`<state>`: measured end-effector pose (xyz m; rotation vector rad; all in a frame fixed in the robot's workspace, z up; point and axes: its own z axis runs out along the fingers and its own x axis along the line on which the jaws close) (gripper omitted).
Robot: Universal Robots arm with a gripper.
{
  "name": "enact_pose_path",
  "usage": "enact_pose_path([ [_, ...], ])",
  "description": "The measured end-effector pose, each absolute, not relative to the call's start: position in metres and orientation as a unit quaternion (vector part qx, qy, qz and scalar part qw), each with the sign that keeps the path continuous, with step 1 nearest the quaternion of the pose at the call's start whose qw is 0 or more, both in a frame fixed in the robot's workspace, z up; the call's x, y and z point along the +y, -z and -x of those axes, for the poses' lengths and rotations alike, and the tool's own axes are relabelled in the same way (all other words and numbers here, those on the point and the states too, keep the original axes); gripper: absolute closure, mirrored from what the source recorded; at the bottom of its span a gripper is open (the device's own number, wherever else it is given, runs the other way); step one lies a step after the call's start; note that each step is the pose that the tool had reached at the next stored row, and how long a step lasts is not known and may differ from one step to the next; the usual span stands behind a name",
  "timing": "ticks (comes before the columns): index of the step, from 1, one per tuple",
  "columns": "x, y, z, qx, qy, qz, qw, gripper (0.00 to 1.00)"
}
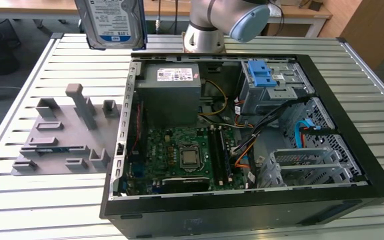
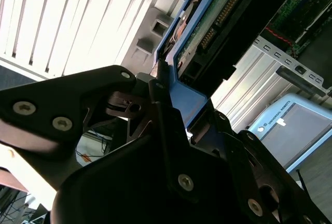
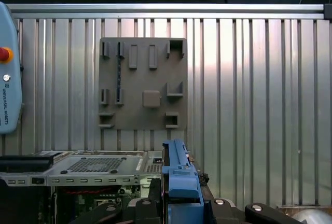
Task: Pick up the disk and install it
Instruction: 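Pick up the disk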
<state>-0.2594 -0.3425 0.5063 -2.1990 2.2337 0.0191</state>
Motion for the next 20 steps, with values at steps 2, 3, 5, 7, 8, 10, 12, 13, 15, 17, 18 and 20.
enact_pose_path([
  [2,-0.3426,-0.5063,0.2589,0.713,-0.006,0.702,0.004,0.64],
  [3,-0.3426,-0.5063,0.2587,0.713,-0.006,0.702,0.004,0.64],
  [5,-0.3427,-0.5063,0.2580,0.713,-0.006,0.702,0.004,0.64],
  [7,-0.3428,-0.5063,0.2573,0.713,-0.006,0.702,0.004,0.64],
  [8,-0.3428,-0.5063,0.2571,0.713,-0.006,0.702,0.004,0.64],
  [10,-0.3428,-0.5063,0.2564,0.713,-0.006,0.702,0.004,0.64],
  [12,-0.3429,-0.5063,0.2555,0.713,-0.006,0.702,0.004,0.64],
  [13,-0.3429,-0.5063,0.2549,0.713,-0.006,0.702,0.004,0.64],
  [15,-0.3430,-0.5063,0.2536,0.713,-0.006,0.702,0.004,0.64],
  [17,-0.3430,-0.5063,0.2522,0.713,-0.006,0.702,0.004,0.64],
  [18,-0.3431,-0.5063,0.2516,0.713,-0.006,0.702,0.004,0.64],
  [20,-0.3431,-0.5063,0.2509,0.713,-0.006,0.702,0.004,0.64],
])
